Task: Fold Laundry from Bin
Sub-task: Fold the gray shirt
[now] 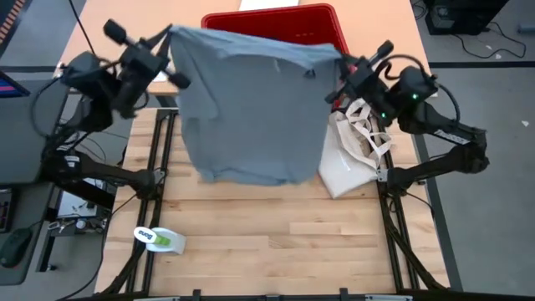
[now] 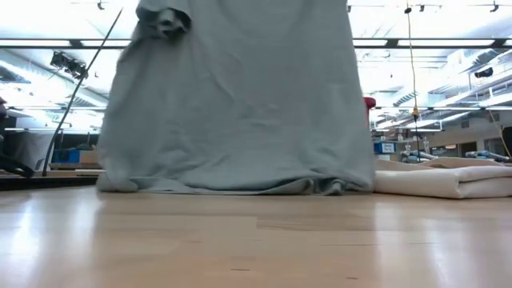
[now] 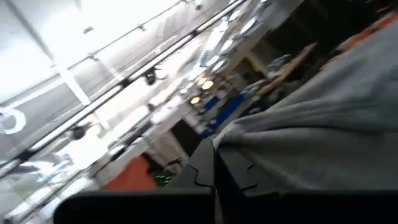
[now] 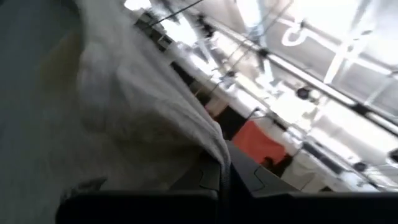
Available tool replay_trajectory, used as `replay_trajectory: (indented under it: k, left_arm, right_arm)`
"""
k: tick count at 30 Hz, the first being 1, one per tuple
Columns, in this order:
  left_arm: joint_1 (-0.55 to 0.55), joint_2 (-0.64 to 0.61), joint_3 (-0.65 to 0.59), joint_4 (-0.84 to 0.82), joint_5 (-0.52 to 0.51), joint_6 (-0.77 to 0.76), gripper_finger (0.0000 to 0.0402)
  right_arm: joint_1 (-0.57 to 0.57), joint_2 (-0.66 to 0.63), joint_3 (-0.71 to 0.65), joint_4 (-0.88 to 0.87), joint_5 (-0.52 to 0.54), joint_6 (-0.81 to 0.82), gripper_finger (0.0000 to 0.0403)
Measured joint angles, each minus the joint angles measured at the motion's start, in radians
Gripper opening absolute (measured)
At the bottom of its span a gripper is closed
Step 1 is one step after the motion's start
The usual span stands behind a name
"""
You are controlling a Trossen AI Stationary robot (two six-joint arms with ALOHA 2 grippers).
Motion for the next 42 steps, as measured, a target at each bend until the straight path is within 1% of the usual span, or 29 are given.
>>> replay_trajectory:
  k: [3, 5, 8, 10, 13, 16, 19, 21, 23, 27, 29, 30, 32, 34, 37, 38, 40, 42]
  left_arm:
    - [0.135, 0.045, -0.001, 0.132, 0.056, 0.016, 0.0004]
    - [0.203, 0.070, -0.001, 0.233, 0.110, 0.015, 0.0005]
    - [0.275, 0.089, -0.002, 0.375, 0.230, -0.016, 0.0005]
    - [0.305, 0.091, -0.002, 0.447, 0.325, -0.054, 0.0005]
    - [0.328, 0.091, -0.002, 0.526, 0.447, -0.152, 0.0006]
    - [0.326, 0.068, -0.002, 0.520, 0.552, -0.301, 0.0006]
    - [0.302, 0.012, -0.001, 0.382, 0.649, -0.430, 0.0006]
    - [0.276, -0.031, 0.001, 0.243, 0.716, -0.485, 0.0006]
    - [0.251, -0.074, 0.001, 0.090, 0.762, -0.516, 0.0006]
    - [0.198, -0.152, 0.000, -0.209, 0.804, -0.575, 0.0006]
    - [0.174, -0.187, 0.001, -0.359, 0.827, -0.640, 0.0006]
    - [0.163, -0.201, 0.001, -0.436, 0.854, -0.671, 0.0007]
    - [0.141, -0.222, 0.001, -0.581, 0.934, -0.720, 0.0007]
    - [0.119, -0.231, 0.001, -0.703, 1.036, -0.775, 0.0007]
    - [0.076, -0.224, 0.000, -0.855, 1.194, -0.836, 0.0007]
    - [0.058, -0.216, 0.000, -0.899, 1.221, -0.844, 0.0007]
    - [0.018, -0.204, -0.004, -0.976, 1.231, -0.853, 0.0007]
    - [-0.027, -0.198, -0.048, -0.999, 1.231, -0.868, 0.0007]
  right_arm:
    - [-0.065, 0.023, 0.000, 0.082, -0.034, -0.014, 0.0013]
    - [-0.100, 0.044, 0.000, 0.156, -0.037, -0.060, 0.0013]
    - [-0.138, 0.074, 0.000, 0.287, -0.038, -0.150, 0.0013]
    - [-0.148, 0.093, 0.000, 0.399, -0.040, -0.186, 0.0013]
    - [-0.150, 0.112, 0.000, 0.531, -0.062, -0.203, 0.0013]
    - [-0.133, 0.108, 0.000, 0.539, -0.108, -0.195, 0.0013]
    - [-0.073, 0.085, 0.000, 0.444, -0.099, -0.167, 0.0013]
    - [-0.013, 0.062, 0.000, 0.320, -0.069, -0.151, 0.0013]
    - [0.046, 0.037, 0.000, 0.173, -0.072, -0.112, 0.0013]
    - [0.181, -0.014, 0.000, -0.102, -0.096, 0.040, 0.0013]
    - [0.256, -0.035, 0.000, -0.238, -0.106, 0.138, 0.0013]
    - [0.291, -0.044, 0.000, -0.308, -0.121, 0.186, 0.0013]
    - [0.354, -0.056, 0.000, -0.430, -0.164, 0.288, 0.0013]
    - [0.409, -0.057, 0.000, -0.537, -0.220, 0.388, 0.0013]
    - [0.478, -0.052, 0.000, -0.668, -0.332, 0.509, 0.0013]
    - [0.495, -0.046, 0.000, -0.702, -0.377, 0.543, 0.0013]
    - [0.525, -0.036, 0.000, -0.764, -0.465, 0.607, 0.0013]
    - [0.553, -0.019, 0.000, -0.819, -0.531, 0.674, 0.0013]
